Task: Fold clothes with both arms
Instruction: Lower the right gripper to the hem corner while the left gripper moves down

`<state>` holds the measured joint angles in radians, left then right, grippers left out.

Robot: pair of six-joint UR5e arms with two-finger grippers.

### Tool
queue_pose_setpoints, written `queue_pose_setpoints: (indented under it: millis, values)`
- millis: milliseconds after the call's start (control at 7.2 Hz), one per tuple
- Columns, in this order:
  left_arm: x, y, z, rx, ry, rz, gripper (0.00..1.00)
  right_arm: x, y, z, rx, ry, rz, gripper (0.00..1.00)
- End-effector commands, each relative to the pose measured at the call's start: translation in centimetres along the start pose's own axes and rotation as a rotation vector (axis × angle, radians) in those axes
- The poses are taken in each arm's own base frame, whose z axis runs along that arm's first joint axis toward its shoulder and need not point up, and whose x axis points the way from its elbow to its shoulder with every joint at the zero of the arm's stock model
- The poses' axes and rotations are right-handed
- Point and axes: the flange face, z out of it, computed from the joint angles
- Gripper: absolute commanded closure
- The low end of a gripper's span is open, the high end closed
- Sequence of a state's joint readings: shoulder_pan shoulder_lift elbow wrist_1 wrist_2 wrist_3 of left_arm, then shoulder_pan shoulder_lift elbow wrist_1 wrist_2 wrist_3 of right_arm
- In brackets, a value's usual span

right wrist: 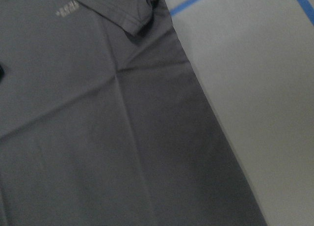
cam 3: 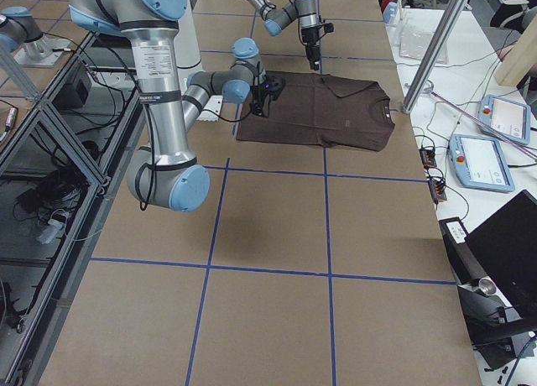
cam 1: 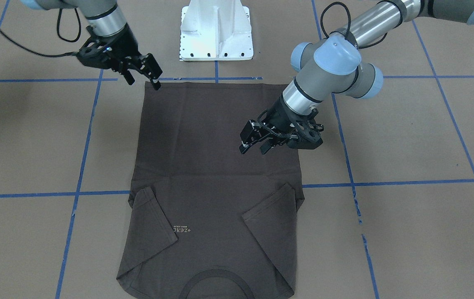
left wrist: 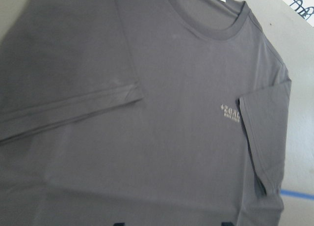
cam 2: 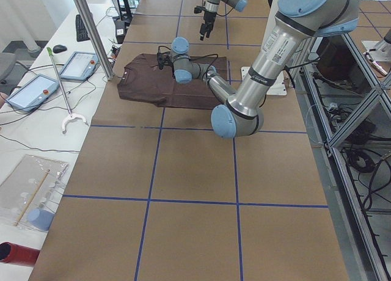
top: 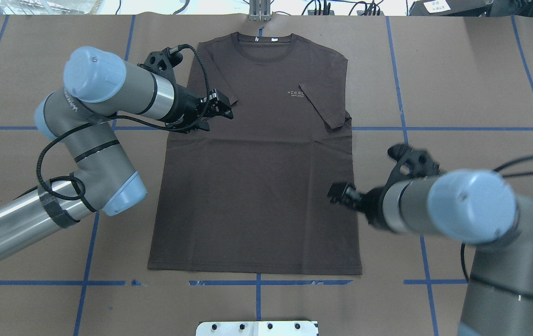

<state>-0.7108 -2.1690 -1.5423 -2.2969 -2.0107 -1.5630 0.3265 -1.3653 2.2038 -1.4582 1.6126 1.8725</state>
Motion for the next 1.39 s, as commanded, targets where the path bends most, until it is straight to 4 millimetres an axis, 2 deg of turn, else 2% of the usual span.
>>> queue_pose_setpoints:
  millis: [0,278,555,694,1111,1249]
  values:
    - [-0.3,-0.1,-0.8,0.005,0.005,0.029,0.27,3.2,10.5,2.5,0.116,0.026,0.110,0.10]
    - [-0.5,-0.2,-0.9,0.011,0.004,0.033,0.27,4.9,10.6,6.2,0.165,0.091,0.090,0.14]
    - [-0.6,-0.2,-0.8,0.011,0.001,0.032,0.27,5.5,10.5,8.2,0.187,0.122,0.079,0.18]
    - [-0.7,-0.3,-0.6,0.011,-0.002,0.032,0.27,6.0,9.5,9.8,0.212,0.145,0.080,0.18]
    - [-0.8,-0.2,-0.4,0.010,-0.005,0.031,0.27,6.6,9.0,10.4,0.222,0.169,0.077,0.19]
    - [-0.9,-0.3,-0.4,0.009,-0.006,0.031,0.27,6.7,9.2,10.7,0.220,0.174,0.078,0.24]
